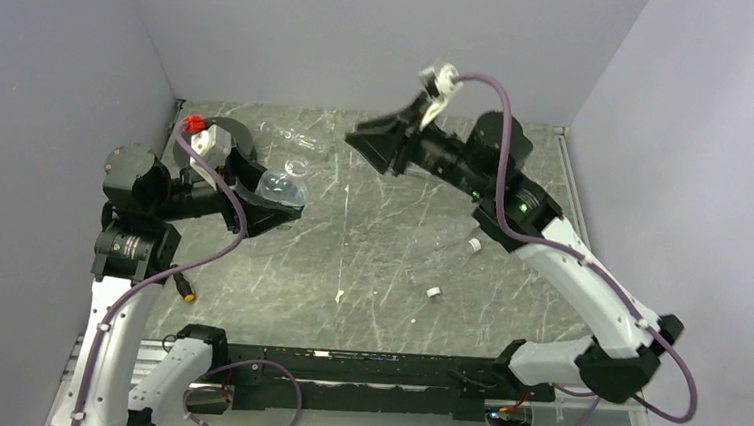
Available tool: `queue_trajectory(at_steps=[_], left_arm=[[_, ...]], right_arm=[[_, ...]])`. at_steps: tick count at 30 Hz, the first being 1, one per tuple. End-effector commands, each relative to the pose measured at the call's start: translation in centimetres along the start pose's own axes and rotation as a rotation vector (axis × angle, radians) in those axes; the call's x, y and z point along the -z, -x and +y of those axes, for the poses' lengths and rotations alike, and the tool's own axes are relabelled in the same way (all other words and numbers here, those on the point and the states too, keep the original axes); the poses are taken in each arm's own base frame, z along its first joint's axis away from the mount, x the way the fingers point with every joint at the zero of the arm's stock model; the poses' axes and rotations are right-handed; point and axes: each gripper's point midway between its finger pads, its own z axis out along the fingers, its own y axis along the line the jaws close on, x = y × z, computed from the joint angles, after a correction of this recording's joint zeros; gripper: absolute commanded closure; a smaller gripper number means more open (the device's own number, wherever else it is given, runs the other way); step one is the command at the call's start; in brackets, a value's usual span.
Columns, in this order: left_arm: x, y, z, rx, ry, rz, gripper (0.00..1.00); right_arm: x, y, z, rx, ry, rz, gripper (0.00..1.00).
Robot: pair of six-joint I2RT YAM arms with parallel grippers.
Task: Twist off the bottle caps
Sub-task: Place the bottle cap at the center of the board.
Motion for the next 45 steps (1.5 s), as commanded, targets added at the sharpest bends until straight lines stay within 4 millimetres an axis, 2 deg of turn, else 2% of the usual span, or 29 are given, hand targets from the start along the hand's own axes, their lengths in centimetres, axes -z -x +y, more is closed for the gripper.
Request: queue_trajectory(at_steps=[1,5,11,14,19,24,29,34,40,45], left_arm=[[0.6,0.5,-1.7,-0.103,-0.037,-0.002,1.0],[0.7,0.3,-2.1,-0.114,-0.047,-0.003,1.0],[0.7,0.2,-2.1,-0.112,-0.042,-0.007,1.0],[0.7,0.2,-2.0,-0.112,-0.037,-0.01,1.0],[0.6,0.3,-1.8,-0.096,-0.034,-0.011,1.0],[0.7,0.3,-1.7,-0.102,-0.026,-0.013,1.0],[0.6,0.4,-1.7,-0.098,-0.025,-0.016,1.0],[0.6,0.5,-1.6,-0.097,-0.022,-0.018,1.0],[0.6,0.6,-1.6,-0.095,-0.018,-0.016,1.0],[0.7,0.7,-1.7,-0.098,-0.014,-0.013,1.0]], right_arm=[[5.2,-6.7,-6.5,-0.043,-0.375,0.106,1.0],[10.1,-17.0,-10.0,-0.103,-0.585,0.287,1.0],[15.6,-28.4,-10.4,-0.27,-0.693,0.427,1.0],[16.7,-31.9,-9.7,-0.328,-0.671,0.468,1.0],[17.6,-36.5,-8.3,-0.354,-0.668,0.57,1.0],[17.9,-39.6,-6.1,-0.316,-0.654,0.652,1.0],[18.5,-41.6,-5.7,-0.301,-0.658,0.67,1.0],[17.9,-43.0,-6.1,-0.204,-0.709,0.685,1.0],[17.4,-44.7,-5.6,-0.126,-0.738,0.696,0.99],[17.3,-45.6,-5.3,-0.123,-0.739,0.689,0.84]])
